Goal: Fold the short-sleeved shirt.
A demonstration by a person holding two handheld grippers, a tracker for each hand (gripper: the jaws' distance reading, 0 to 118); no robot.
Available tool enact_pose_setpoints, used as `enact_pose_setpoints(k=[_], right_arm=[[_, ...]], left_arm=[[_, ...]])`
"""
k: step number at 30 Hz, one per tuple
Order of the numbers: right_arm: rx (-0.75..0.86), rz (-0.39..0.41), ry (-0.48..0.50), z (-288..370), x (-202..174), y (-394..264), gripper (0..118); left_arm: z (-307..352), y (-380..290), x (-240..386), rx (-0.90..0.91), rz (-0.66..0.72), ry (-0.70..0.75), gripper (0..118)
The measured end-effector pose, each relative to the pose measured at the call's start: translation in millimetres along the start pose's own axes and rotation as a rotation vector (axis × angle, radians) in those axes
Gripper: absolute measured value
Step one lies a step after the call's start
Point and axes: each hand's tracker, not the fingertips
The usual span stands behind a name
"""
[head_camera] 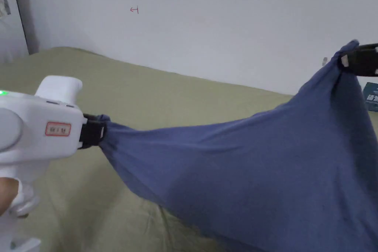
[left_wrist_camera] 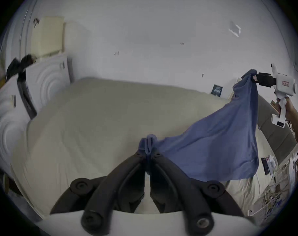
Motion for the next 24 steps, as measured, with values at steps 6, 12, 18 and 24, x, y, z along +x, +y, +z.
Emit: enact_pose_setpoints(k=[6, 12, 18, 24], right_arm=[[0.137, 0.0, -0.122, 36, 38, 65, 2], [0.208, -0.013, -0.237, 48, 80, 109, 2], [0.247, -0.041, -0.305, 46, 108, 133, 2], [0.299, -0.042, -0.358, 43, 114, 169, 2]], left_arm=[[-7, 87, 22, 0.083, -0.112, 0.025, 2], [-16, 170, 38, 0.175, -0.166, 0.05, 2], [-26, 243, 55, 0.245, -0.188, 0.077, 2], [-34, 299, 64, 0.338, -0.184, 0.127, 2]])
